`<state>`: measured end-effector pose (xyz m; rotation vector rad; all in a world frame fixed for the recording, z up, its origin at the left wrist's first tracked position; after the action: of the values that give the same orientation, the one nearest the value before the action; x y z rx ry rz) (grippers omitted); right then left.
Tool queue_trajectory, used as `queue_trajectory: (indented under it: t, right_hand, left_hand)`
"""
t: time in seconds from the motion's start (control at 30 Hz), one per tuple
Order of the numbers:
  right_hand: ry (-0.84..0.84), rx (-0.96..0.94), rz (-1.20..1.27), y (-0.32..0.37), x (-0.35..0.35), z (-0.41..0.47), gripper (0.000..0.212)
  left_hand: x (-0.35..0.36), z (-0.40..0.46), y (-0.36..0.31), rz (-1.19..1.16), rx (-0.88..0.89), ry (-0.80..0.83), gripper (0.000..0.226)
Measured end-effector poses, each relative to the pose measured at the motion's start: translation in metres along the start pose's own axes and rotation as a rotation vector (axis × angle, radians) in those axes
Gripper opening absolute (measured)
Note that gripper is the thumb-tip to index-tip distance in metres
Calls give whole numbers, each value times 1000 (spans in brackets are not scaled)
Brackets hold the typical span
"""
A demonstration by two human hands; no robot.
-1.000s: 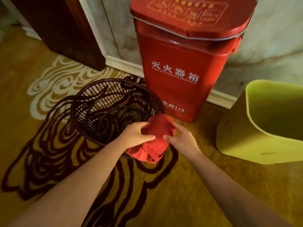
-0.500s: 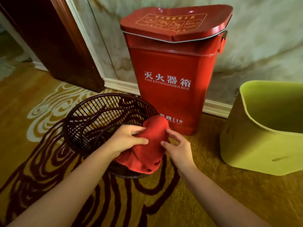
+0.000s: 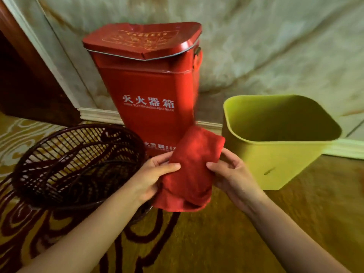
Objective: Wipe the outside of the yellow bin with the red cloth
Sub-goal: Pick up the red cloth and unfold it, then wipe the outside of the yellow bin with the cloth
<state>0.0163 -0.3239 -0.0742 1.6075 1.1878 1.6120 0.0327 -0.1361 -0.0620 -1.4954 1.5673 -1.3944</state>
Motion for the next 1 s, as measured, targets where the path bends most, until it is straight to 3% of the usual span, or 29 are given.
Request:
queue_trajectory:
  t: [0.1,0.2,0.27,0.33,0.43,0.47,0.57,0.67,0.87,1.0]
  right_hand:
    - [-101,40,-14,-14,-23,-29,45]
    - [-331,87,-47,-29,-55,-57,35]
    - [-473,112,-47,-36,-81,-78,23]
    - [-582,129,-19,-38,-106,-95,17]
    - [-709,138,44,-33,-133,-107,17]
    - [-729,132,48,-30,-138,-107,17]
    - [-759,87,45,-19,-148,-107,19]
    - [-797,53,50,-14,-155,-110,20]
    - [-999,-23,2,4,-169,-123,24]
    - [-1197,-100,-397,31,-177,-125,41]
  left_hand:
    - [32,6,35,-4,-121,-62,43]
    - [66,4,70,29,-268,-23,36]
    - [83,2,81,217,-324,49,36]
    - [90,11,68,661,-131,45,54]
    - [112,42,9,1096,499,-42,69]
    - [124,56,-7,1221,617,-13,70]
    - [155,91,-30,1520,720,39,47]
    - [160,102,-33,1493,731,11,15]
    - [159,96,-39,1276,680,150,13]
    - [151,100,-49,1061,590,89,16]
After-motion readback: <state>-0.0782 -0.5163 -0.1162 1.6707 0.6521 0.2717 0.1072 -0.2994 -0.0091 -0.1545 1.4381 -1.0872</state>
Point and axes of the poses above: each hand's wrist, its own z-axis towards the middle knuckle, its own x-axis out of the palm, y = z × x, the point moved 2 cm from there along z, towards the middle knuckle, and after that the axes turned 1 degree about -x, right-handed, at the moved point
